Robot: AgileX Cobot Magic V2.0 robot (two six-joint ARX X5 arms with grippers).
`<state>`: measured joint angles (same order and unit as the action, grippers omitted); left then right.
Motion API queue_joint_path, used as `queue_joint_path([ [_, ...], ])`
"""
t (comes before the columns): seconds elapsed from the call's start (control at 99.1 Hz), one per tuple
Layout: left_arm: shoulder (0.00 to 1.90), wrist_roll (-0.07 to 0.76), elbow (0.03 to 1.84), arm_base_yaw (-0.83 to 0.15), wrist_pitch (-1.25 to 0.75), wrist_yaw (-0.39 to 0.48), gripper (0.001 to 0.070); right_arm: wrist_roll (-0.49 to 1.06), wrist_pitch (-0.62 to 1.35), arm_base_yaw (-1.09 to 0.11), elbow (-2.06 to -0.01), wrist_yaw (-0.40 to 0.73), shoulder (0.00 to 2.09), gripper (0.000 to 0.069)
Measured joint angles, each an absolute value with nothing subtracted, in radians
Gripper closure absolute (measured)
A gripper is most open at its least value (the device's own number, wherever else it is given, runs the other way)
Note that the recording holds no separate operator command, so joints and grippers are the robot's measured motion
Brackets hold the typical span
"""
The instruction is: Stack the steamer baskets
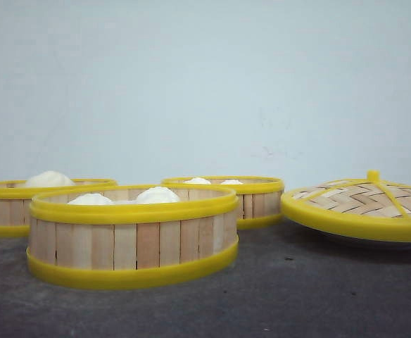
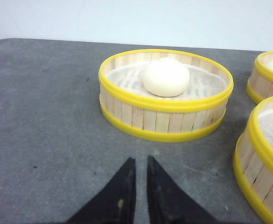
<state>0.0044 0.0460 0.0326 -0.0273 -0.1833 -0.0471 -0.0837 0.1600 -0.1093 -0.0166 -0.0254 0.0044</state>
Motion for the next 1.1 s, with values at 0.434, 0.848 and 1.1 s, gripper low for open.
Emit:
queue_joint_path([
  [0.434, 0.004, 0.046, 0.033, -0.027, -0.183, -0.047, 0.0695, -0.088, 0.144, -0.109, -0.017, -0.026, 0.004, 0.0681],
  [0.848, 0.047, 0.257, 0.206, -0.028, -0.225, -0.010, 0.0695, -0.297, 0.113, -0.109, -0.215, -0.075, 0.075, 0.0681],
  [1.1, 0.261, 0.228, 0.561, -0.028, -0.434, 0.044, 0.0695, -0.260, 0.338, -0.109, -0.569, -0.079, 0.371, 0.0681],
])
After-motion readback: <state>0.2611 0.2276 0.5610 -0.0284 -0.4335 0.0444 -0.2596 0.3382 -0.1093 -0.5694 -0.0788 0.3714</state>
